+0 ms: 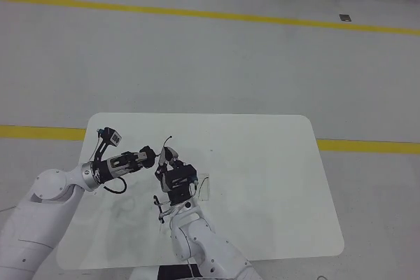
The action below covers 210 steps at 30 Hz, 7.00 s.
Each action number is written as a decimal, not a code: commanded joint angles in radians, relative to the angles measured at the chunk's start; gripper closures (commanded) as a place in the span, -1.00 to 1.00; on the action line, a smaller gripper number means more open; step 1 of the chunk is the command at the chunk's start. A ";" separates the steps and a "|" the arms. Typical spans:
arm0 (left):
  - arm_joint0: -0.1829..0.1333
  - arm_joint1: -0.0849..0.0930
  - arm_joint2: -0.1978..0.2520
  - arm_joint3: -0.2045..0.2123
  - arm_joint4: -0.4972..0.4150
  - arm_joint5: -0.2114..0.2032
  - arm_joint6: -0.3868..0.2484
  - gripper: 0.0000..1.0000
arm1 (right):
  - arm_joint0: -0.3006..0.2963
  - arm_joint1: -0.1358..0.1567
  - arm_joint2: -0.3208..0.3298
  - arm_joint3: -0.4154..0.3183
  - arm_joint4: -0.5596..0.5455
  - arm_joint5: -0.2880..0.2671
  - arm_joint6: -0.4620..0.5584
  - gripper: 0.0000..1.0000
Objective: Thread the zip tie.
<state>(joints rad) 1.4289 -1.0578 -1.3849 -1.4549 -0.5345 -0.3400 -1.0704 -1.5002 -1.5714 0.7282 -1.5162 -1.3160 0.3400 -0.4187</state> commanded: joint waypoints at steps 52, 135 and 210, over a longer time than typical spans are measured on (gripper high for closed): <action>0.000 0.000 0.000 0.000 0.000 0.000 0.000 1.00 | 0.023 0.017 -0.038 0.021 0.044 0.000 0.005 1.00; -0.091 -0.014 0.087 0.209 -0.593 0.523 -0.210 1.00 | 0.306 0.188 -0.114 0.299 -0.254 0.000 -0.343 -1.00; -0.091 -0.028 0.130 0.192 -0.631 0.481 -0.136 1.00 | 0.335 0.159 -0.194 0.309 -0.254 0.000 -0.302 0.68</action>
<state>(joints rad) 1.3380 -1.0858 -1.2546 -1.2631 -1.1651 0.1406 -1.2064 -1.1646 -1.4123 0.5327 -1.2087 -1.5700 0.3400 -0.7220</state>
